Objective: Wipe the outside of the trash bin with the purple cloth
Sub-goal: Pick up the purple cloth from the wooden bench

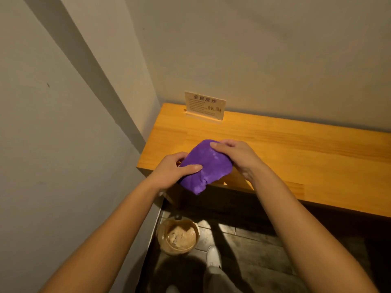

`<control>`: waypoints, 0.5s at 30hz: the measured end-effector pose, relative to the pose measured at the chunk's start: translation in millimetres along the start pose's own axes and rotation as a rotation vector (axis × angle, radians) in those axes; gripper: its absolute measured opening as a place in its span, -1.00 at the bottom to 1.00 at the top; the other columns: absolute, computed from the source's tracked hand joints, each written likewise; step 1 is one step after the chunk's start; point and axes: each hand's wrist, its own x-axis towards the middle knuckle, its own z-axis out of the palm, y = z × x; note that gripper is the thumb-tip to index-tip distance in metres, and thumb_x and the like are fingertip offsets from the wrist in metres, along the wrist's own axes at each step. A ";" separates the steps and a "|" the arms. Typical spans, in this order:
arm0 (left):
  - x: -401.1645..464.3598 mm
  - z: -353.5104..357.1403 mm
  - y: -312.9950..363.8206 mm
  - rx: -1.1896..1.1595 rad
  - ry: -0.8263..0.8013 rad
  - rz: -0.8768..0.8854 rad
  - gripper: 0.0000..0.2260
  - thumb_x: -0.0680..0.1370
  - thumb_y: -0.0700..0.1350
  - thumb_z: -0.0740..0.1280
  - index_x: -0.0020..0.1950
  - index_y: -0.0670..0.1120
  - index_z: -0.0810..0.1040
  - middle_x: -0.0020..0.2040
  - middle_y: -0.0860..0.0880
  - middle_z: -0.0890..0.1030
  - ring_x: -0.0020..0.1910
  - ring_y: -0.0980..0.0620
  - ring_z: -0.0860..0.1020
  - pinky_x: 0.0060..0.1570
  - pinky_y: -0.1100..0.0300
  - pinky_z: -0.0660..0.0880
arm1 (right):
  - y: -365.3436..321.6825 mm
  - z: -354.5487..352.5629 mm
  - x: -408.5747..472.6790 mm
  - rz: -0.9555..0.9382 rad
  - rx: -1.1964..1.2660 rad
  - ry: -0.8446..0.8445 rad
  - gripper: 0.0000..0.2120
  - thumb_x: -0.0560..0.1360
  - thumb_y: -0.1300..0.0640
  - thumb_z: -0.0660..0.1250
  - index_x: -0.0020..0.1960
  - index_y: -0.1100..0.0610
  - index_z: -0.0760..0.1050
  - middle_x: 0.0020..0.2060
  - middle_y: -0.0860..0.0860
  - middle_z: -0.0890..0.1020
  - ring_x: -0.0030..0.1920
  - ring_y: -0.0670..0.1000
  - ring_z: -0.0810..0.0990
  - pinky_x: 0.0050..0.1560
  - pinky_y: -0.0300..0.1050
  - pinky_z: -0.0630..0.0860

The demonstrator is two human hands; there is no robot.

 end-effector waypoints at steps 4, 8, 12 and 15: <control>-42.5 3.4 8.8 -0.242 0.128 0.138 -0.68 0.37 0.10 0.58 0.07 0.06 0.68 0.04 0.01 0.73 0.03 0.03 0.71 -0.05 0.18 0.64 | -9.2 5.7 -33.8 -0.090 0.189 -0.024 -0.87 0.56 0.00 0.48 0.06 0.03 0.71 -0.10 -0.09 0.77 -0.05 -0.09 0.71 -0.09 -0.21 0.61; -76.7 23.3 8.9 -0.409 0.276 0.163 -0.74 0.49 -0.13 0.54 0.14 -0.09 0.61 0.01 0.02 0.75 0.00 0.05 0.72 -0.09 0.24 0.63 | 3.0 27.5 -86.3 -0.073 0.418 -0.162 -0.56 0.48 -0.04 0.49 0.34 0.02 0.57 0.15 -0.01 0.73 0.10 0.00 0.72 0.07 -0.03 0.67; -111.5 33.4 -8.8 -0.351 0.175 0.115 -0.79 0.57 -0.10 0.45 0.18 -0.08 0.61 -0.04 0.06 0.75 -0.03 0.10 0.72 -0.12 0.29 0.62 | 28.0 65.3 -122.5 -0.146 0.429 0.074 -0.61 0.53 0.14 0.51 0.33 0.06 0.55 0.15 0.09 0.74 0.17 0.15 0.72 0.13 0.10 0.67; -140.2 23.0 -29.3 -0.335 0.110 0.059 -0.69 0.57 0.08 0.41 0.24 -0.05 0.63 0.04 0.02 0.74 0.07 0.06 0.70 -0.02 0.19 0.65 | 45.1 82.5 -149.1 -0.119 0.453 0.149 -0.68 0.53 0.02 0.51 0.26 0.01 0.61 0.11 0.06 0.75 0.11 0.12 0.74 -0.01 0.04 0.69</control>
